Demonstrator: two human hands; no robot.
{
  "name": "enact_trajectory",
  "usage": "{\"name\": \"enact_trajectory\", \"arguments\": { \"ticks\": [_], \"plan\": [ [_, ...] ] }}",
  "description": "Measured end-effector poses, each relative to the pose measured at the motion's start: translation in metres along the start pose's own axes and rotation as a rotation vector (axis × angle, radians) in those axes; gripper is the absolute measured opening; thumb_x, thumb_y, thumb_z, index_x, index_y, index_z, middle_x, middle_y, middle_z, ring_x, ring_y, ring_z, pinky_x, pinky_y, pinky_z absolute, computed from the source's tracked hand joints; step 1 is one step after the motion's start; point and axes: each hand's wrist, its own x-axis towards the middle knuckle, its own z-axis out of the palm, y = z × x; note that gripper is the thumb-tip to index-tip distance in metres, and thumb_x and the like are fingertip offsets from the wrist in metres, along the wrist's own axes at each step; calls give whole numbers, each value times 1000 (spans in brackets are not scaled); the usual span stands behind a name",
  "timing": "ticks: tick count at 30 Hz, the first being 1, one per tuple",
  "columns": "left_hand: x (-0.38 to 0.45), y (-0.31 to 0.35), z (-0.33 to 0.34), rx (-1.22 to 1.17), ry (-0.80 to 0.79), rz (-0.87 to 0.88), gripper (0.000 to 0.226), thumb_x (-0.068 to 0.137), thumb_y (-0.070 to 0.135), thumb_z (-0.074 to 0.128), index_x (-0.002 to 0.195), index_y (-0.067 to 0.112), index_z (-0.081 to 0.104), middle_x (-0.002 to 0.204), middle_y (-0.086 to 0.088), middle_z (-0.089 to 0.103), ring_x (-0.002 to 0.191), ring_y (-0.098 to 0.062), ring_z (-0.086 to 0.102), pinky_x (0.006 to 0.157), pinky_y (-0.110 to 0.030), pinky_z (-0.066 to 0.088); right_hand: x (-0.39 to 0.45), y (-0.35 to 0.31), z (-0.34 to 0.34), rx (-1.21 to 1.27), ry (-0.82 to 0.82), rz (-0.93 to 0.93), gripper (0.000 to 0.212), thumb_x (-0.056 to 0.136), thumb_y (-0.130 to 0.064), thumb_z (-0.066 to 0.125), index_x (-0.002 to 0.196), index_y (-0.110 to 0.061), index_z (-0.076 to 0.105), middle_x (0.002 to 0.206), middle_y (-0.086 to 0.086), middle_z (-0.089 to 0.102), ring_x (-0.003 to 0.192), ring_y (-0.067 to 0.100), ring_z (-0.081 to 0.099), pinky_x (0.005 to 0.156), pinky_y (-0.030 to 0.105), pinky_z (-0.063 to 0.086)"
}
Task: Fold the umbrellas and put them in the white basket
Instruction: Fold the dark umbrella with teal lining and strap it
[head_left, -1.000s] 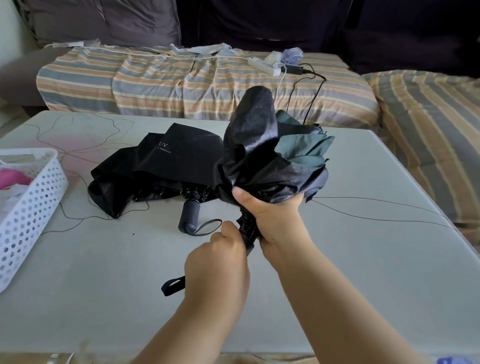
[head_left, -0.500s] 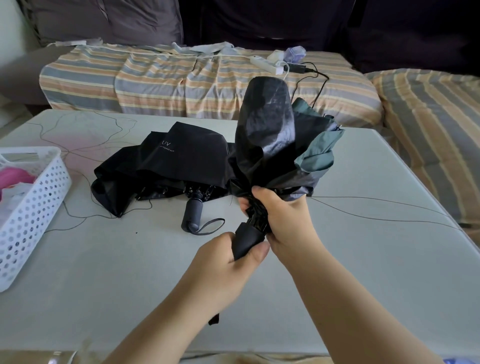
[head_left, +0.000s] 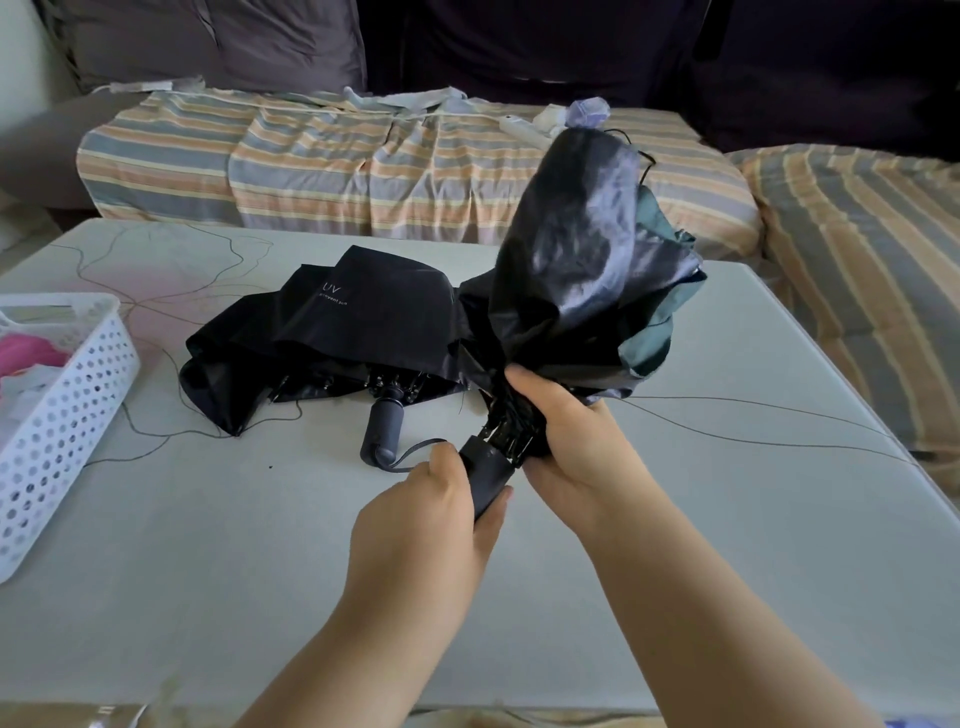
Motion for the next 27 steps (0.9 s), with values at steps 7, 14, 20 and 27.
{"name": "enact_trajectory", "arguments": {
  "ticks": [7, 14, 20, 27],
  "plan": [
    [-3, 1, 9, -83, 32, -72, 39, 83, 51, 57, 89, 15, 44, 56, 7, 37, 47, -16, 41, 38, -22, 23, 0, -6, -7, 44, -55, 86, 43, 78, -18, 70, 118, -4, 64, 106, 8, 69, 97, 21, 63, 83, 30, 52],
    [1, -1, 11, -401, -59, -214, 38, 87, 52, 48, 96, 15, 49, 69, 1, 56, 67, -16, 58, 55, -28, 40, 1, -15, -16, -184, -228, 92, 33, 77, -19, 70, 109, -10, 66, 99, 7, 68, 89, 20, 65, 89, 36, 51],
    [-3, 5, 8, -380, -72, -154, 40, 88, 54, 46, 86, 15, 40, 63, 3, 46, 58, -14, 48, 48, -20, 31, 4, -9, -15, -321, 13, -5, 23, 84, -20, 71, 106, -13, 68, 92, 0, 73, 83, 17, 68, 75, 32, 53],
    [-5, 12, 6, -144, 16, -67, 42, 87, 55, 46, 78, 17, 31, 54, 6, 30, 51, -19, 40, 40, -24, 21, 9, -1, -7, -309, 75, -125, 36, 78, -25, 78, 112, -21, 67, 107, -7, 73, 102, 11, 67, 98, 38, 50]
  ]
}}
